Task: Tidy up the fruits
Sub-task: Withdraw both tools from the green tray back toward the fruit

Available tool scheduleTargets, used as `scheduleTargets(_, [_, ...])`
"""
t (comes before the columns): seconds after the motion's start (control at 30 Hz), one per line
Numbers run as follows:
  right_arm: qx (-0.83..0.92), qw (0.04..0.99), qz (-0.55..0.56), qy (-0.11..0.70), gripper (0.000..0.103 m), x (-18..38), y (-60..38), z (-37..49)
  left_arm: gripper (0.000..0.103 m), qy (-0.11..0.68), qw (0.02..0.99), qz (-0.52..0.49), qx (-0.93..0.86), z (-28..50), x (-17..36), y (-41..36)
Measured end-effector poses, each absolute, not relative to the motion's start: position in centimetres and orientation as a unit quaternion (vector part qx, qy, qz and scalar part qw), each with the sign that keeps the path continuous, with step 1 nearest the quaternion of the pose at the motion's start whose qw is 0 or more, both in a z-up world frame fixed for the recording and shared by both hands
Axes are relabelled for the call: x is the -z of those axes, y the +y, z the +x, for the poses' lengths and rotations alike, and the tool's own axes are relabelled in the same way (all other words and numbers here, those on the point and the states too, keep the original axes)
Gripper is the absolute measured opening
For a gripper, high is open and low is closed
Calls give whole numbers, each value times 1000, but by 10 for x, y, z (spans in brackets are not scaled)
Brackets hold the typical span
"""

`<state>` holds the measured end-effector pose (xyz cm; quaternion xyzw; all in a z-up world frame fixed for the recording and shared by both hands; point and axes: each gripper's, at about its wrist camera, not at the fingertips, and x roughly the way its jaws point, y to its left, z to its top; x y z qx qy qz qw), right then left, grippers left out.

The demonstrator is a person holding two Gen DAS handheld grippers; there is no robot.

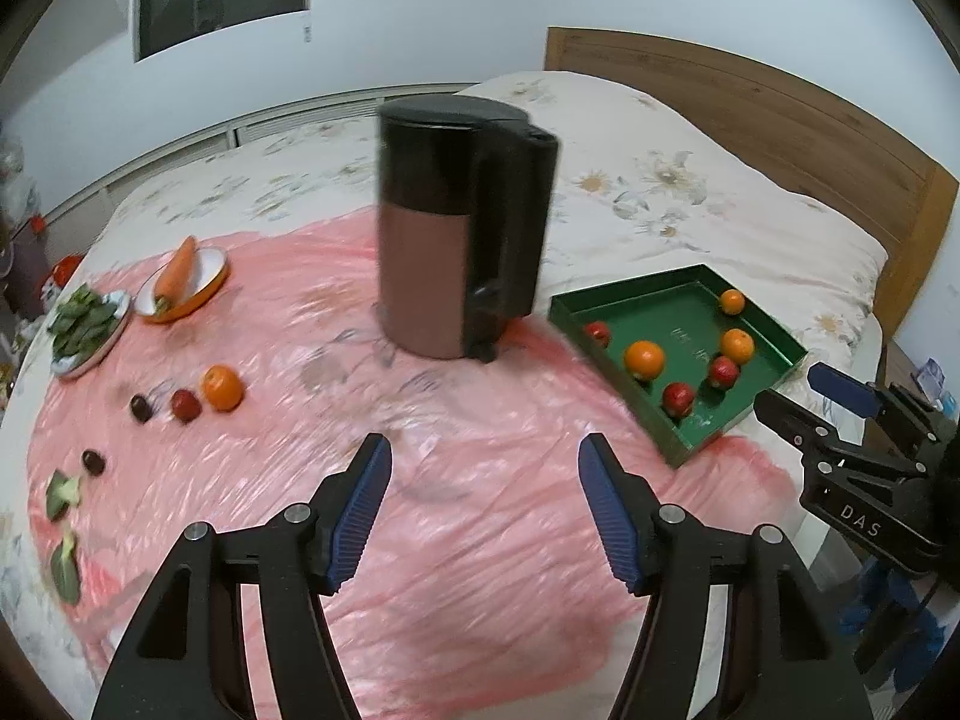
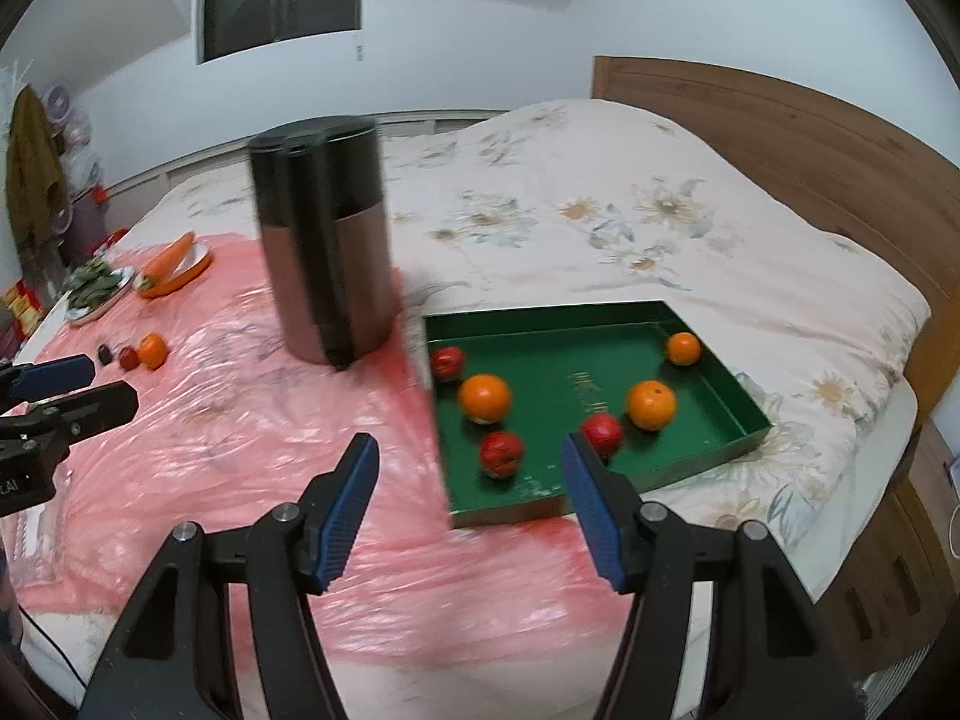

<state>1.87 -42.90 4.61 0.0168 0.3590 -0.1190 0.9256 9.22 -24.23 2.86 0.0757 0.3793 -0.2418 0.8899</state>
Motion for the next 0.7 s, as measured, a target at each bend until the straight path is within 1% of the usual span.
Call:
scheduleTargets(0.4, [69, 927, -28, 367, 96, -54, -359, 27, 59, 378, 902, 53, 200, 81, -21, -175])
scheduleTargets(0.7, [26, 923, -49, 381, 96, -42, -314, 39, 59, 389, 907, 37, 156, 83, -2, -119])
